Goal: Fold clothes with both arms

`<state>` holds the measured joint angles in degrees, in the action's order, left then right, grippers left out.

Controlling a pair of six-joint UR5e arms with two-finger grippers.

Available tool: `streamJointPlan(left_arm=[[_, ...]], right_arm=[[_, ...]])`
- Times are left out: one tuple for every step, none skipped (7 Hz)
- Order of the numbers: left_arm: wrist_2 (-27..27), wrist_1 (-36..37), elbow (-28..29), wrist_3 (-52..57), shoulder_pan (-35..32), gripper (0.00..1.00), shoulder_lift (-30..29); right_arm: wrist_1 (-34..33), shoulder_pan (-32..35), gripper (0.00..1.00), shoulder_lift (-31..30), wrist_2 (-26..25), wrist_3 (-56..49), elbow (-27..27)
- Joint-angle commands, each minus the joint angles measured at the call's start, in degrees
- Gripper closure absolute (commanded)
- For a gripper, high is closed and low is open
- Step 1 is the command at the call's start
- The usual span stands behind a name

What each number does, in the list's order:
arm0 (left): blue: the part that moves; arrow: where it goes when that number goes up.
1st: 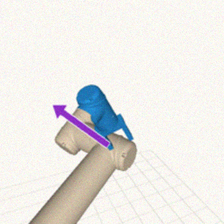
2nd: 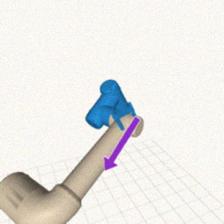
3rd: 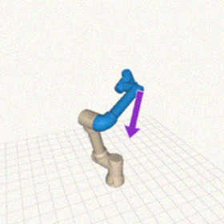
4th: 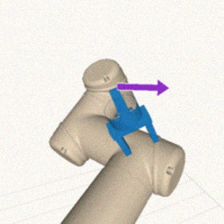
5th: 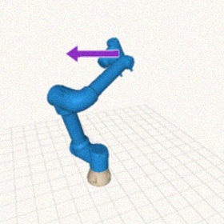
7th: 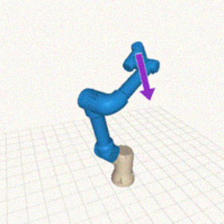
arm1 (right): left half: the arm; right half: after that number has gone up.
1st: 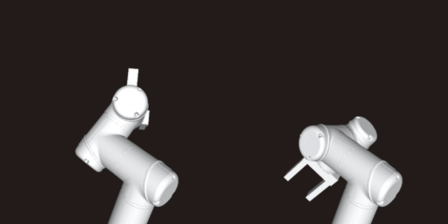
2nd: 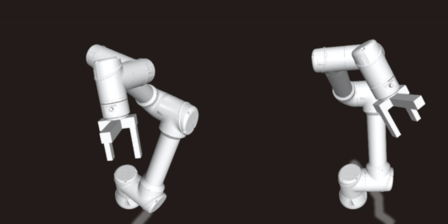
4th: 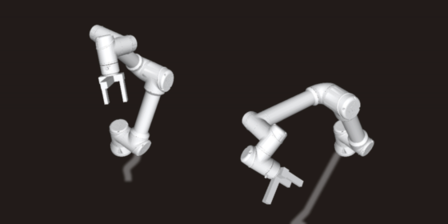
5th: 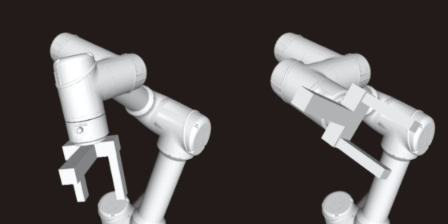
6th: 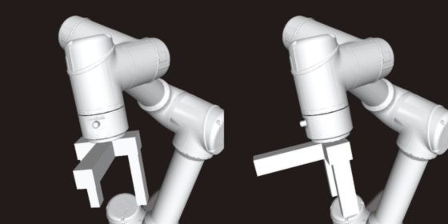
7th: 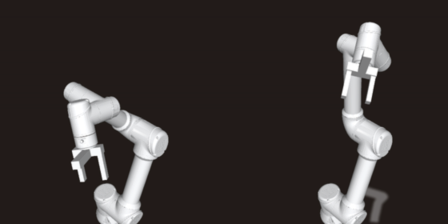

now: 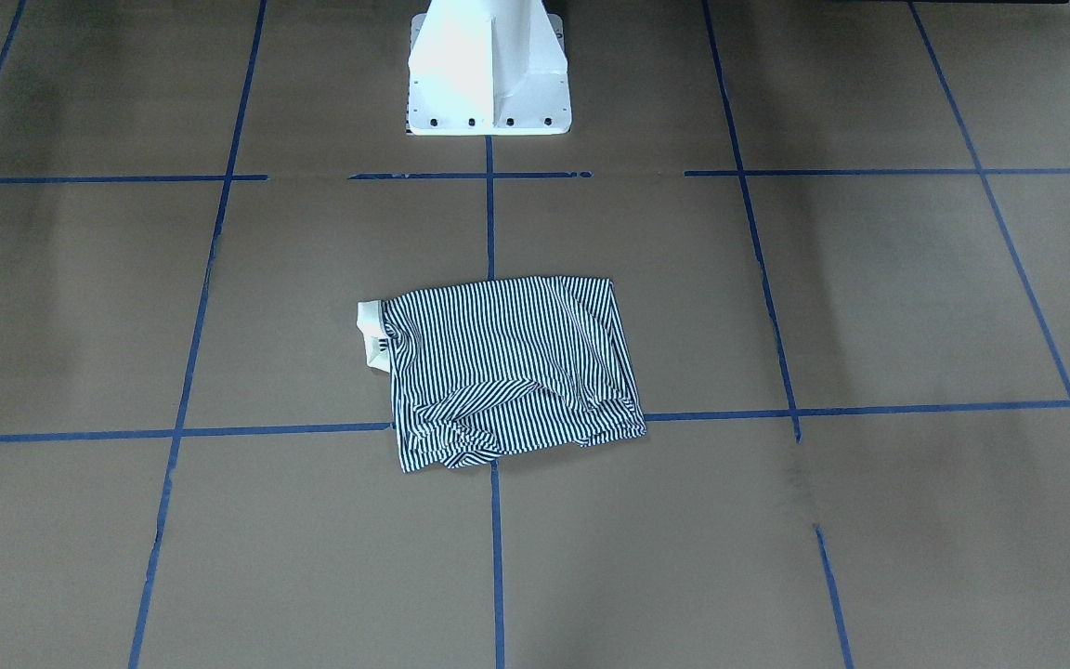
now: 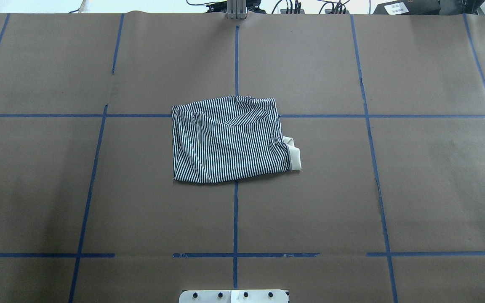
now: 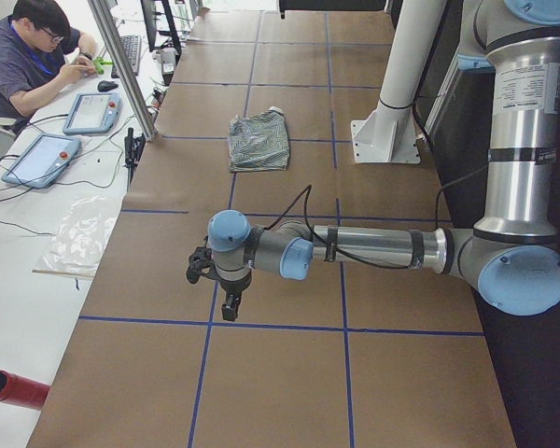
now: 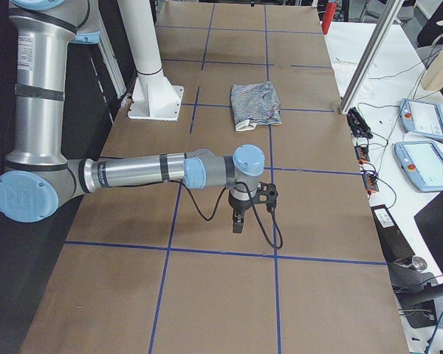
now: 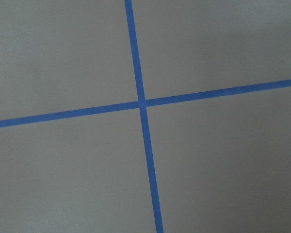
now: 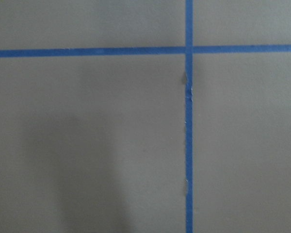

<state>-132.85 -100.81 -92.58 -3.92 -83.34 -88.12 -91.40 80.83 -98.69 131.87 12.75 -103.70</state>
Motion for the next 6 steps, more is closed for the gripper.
streamJointPlan(left_arm=[[-0.3, 0.1, -0.1, 0.5, -0.8, 0.00, 0.7], [-0.4, 0.3, -0.2, 1.6, -2.3, 0.00, 1.5], [-0.4, 1.4, 0.3, 7.9, -3.8, 0.00, 1.7], [-0.4, 5.7, -0.1, 9.1, -5.3, 0.00, 1.1], [-0.4, 6.8, -0.2, 8.7, -5.4, 0.00, 0.9], [0.0, 6.2, -0.2, 8.1, -5.3, 0.00, 0.8]], right_arm=[[1.6, 2.9, 0.00, -4.8, 0.0, -1.7, 0.6], [3.6, 4.6, 0.00, -5.4, 0.1, -3.9, 0.8], [3.4, 6.7, 0.00, -5.1, 0.8, -5.0, 0.9], [2.9, 7.5, 0.00, -4.9, 0.6, -7.7, 0.7], [3.1, 7.5, 0.00, -4.8, -0.2, -7.5, 0.3], [3.5, 7.5, 0.00, -4.8, -0.2, -7.4, 0.2]])
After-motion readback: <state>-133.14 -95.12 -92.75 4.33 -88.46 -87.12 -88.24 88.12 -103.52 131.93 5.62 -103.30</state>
